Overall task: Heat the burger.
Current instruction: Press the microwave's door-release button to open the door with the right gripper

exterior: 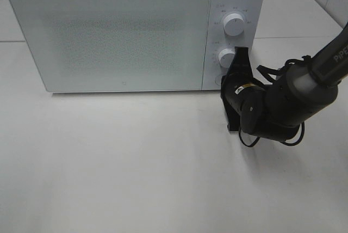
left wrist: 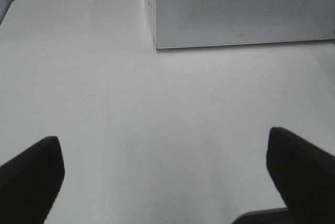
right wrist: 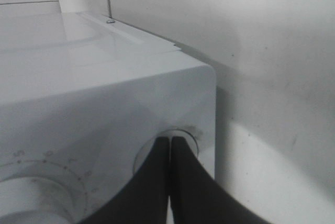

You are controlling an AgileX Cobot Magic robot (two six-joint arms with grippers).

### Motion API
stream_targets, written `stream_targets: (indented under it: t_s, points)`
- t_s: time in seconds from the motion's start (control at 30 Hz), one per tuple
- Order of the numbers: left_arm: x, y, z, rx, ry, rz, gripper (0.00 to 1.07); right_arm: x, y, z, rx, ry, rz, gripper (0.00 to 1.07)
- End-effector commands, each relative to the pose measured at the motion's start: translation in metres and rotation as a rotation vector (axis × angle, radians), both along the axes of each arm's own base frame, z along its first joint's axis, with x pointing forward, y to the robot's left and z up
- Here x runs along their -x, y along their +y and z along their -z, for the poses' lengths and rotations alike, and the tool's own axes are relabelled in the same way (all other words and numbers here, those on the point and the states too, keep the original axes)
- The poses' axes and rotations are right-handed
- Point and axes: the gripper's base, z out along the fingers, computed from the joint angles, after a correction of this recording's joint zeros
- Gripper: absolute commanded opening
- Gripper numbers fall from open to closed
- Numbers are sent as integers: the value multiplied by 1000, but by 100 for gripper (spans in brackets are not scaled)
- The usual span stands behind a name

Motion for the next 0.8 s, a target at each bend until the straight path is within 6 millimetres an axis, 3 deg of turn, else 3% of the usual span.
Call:
stream_targets:
  t_s: [0.03, 0.8]
  points:
    - [1, 0, 0, 7, -27, 3, 99, -5, 1, -6, -5, -36, -2, 0]
    - [1, 0, 0, 7, -27, 3, 99, -27, 4, -22, 16, -207, 75, 0]
